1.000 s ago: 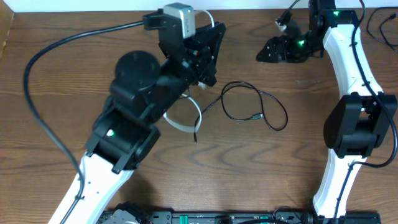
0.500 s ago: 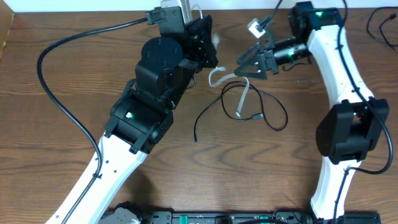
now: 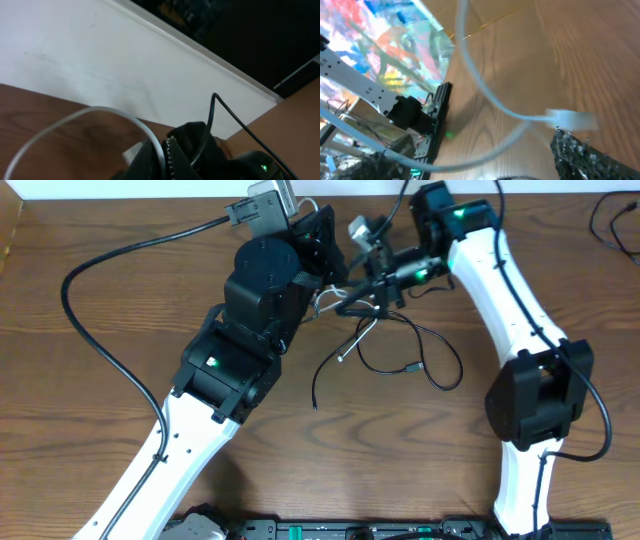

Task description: Untangle cables

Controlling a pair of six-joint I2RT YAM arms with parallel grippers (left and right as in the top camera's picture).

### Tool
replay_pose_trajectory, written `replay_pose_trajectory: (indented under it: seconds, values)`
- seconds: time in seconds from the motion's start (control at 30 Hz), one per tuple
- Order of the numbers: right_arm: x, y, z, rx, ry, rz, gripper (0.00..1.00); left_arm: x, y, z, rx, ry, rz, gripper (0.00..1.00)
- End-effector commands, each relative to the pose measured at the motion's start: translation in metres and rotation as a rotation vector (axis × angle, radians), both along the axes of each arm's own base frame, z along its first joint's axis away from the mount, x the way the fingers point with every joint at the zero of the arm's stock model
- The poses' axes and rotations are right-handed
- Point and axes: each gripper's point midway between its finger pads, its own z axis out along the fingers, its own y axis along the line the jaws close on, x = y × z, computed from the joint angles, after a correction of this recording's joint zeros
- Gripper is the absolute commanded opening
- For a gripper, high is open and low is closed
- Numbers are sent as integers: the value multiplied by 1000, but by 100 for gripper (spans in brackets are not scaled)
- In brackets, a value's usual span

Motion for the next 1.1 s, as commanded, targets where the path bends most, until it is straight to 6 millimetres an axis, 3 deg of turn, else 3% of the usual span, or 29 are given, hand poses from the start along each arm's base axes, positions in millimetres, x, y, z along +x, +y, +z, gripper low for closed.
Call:
replay_pose_trajectory:
  seconds: [0.0,0.27,0.43,0.77,0.83,0.87,0.93,0.97,1.07]
  values:
    - [-15,15,16,51,-49,50,77,2,5,2,-7,6,26,8]
    - [-8,15,22,93,-78,47,36,3,11,-8,15,42,39,8]
    - [-5,12,24,97,-63,33,1,2,12,-14,30,64,39,8]
    - [18,-7,25,64,41,-61,1,1,12,-18,38,76,40,8]
    - [20,-10,23,56,42,-71,14,1,12,-17,36,74,40,8]
    - [21,-12,21,44,44,-78,35,2,13,-17,31,73,42,8]
    - [23,-13,15,8,34,-91,60,3,15,-16,7,78,53,8]
    - [25,-14,10,-18,22,-100,66,4,17,-16,-13,84,61,8]
    - [27,-16,6,-26,-54,-87,69,6,20,-16,-59,103,77,8]
